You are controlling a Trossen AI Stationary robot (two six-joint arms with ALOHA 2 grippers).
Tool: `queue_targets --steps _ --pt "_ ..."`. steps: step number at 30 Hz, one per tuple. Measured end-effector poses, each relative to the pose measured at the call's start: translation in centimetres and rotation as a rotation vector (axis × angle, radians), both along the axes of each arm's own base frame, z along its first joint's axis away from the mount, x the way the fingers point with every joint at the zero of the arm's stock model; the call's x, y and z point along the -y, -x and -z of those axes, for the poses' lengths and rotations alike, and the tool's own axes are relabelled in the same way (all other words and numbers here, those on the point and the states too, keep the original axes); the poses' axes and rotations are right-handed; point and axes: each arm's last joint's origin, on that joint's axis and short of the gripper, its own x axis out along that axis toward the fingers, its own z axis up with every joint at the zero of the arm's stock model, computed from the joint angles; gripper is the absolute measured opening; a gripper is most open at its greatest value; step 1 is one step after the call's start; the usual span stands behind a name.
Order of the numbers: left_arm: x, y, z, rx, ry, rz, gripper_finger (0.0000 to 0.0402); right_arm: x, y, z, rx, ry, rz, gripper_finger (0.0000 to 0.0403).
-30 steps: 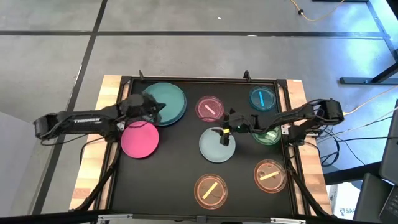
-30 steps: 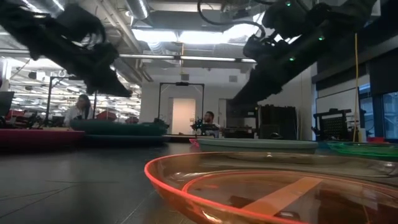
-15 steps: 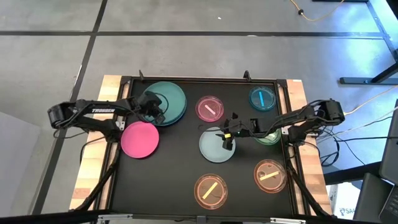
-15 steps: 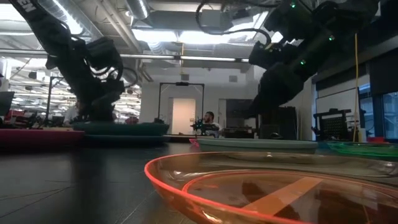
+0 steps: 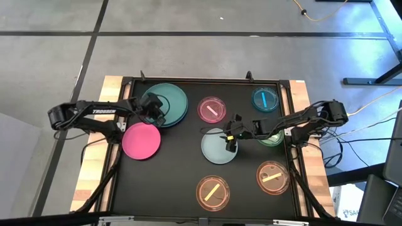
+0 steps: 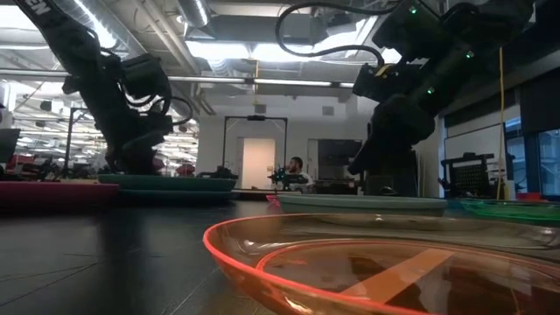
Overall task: Stack plastic plates
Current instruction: Stack the green plate on top of the blue plate, then stack the pink plate on top of the green plate
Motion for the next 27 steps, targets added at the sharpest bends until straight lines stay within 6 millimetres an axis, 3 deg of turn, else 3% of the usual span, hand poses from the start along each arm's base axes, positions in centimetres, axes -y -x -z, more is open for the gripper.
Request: queue_targets --steps 6,13,21,27 --pt "0.8 -1.3 -4.0 0.148 -0.111 0.099 0.0 -0.2 -0.1 -0.1 0.015 -0.014 0.011 0.0188" --pt "1.9 -2.6 -6.9 0.351 -0.236 0.197 0.0 -2.4 -0.5 -0.8 0.111 0.027 -0.079 0.0188" --pt "2.3 -3.4 -7.8 0.461 -0.259 0.219 0.0002 -3.2 -0.5 -0.9 0.128 0.021 -0.104 0.0188" --pt "4.9 -4.1 -7.6 0.461 -0.21 0.337 0.0061 -4.2 -0.4 -1.0 0.141 0.005 -0.129 0.0188"
